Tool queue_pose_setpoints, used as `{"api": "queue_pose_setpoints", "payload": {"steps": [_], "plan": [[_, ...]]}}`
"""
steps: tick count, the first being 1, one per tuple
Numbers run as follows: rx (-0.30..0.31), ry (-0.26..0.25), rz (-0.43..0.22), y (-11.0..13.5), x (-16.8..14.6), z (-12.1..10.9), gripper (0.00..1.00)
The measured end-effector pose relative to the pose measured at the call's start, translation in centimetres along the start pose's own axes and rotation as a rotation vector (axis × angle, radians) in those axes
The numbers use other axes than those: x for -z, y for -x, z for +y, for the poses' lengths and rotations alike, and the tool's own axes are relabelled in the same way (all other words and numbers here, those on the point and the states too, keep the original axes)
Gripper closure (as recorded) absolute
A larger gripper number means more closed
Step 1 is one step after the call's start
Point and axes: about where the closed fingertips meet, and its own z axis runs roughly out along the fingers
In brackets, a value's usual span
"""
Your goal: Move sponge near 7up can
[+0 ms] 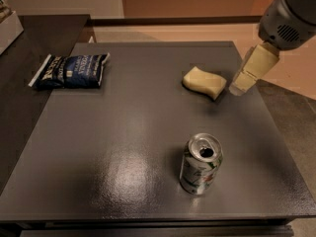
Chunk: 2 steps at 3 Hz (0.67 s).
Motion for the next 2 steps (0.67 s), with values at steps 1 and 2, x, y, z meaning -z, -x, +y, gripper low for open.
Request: {"api": "queue_pose_setpoints", "payload": {"steps": [1,2], "plan": [[-0.042,0.005,-0.028,1.9,-2.9,-1.3,0.0],[-0.095,0.013,-0.02,2.3,-5.8,-2.2,0.0]]}}
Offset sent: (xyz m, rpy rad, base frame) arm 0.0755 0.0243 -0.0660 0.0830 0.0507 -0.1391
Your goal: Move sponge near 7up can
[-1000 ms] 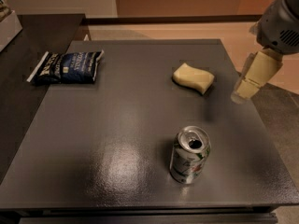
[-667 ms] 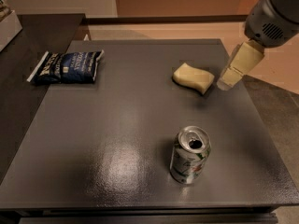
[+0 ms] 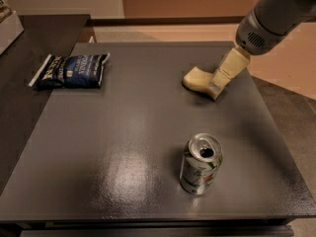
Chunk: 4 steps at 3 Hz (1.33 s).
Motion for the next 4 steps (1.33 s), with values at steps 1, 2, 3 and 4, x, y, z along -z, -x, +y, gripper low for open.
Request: {"api": "queue_pose_setpoints", "payload": {"steps": [1,2,3,4], "plan": [[-0.031,0.022,0.006,-0.1,-2.7,0.0,0.0],[-0.053,0.049,0.025,-0.5,-5.1,0.3,0.0],[-0.063,0.073,0.043,-0.8,-7.0,0.8,0.0],[-0.071,0.087,0.054,-0.9,-8.2,1.0,0.0]]}}
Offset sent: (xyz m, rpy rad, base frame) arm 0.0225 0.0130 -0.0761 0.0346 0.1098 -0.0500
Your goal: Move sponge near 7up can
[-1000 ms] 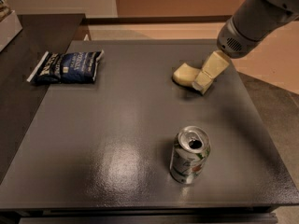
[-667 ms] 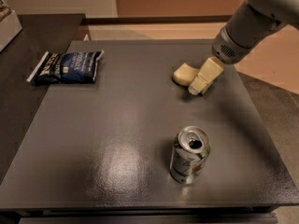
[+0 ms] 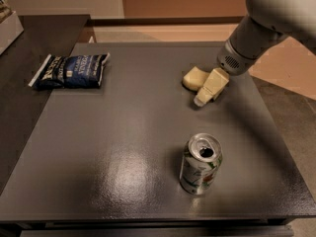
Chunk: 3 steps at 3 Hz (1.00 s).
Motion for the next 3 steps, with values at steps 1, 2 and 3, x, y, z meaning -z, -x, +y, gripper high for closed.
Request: {"api": "queue_pose_setpoints", "payload": {"steps": [1,2,3], "plan": [[-0.011,0.013,0.014,-0.12,-0.73,0.02,0.16],[-0.015,0.017,0.017,-0.12,-0.92,0.02,0.39],[-0.015,0.015,0.015,-0.12,-0.75,0.01,0.63]]}}
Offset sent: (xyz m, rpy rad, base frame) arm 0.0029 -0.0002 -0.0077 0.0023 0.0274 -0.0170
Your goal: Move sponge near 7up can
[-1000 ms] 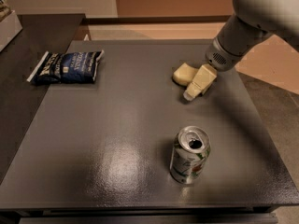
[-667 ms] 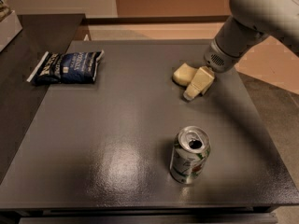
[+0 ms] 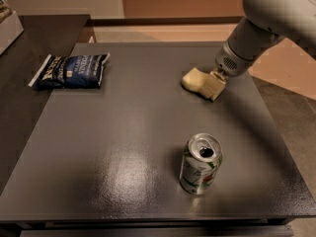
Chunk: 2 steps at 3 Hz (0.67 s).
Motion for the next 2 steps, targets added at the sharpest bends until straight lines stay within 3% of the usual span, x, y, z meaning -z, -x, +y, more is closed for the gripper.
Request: {"api": "queue_pose_setpoints", "payload": {"steps": [1,2], "plan": [[0.012,-0.012,-0.017,-0.1,1.2,0.3,0.85],[0.033,-0.015,-0.031,-0.7,2.9,1.4,1.0]]}}
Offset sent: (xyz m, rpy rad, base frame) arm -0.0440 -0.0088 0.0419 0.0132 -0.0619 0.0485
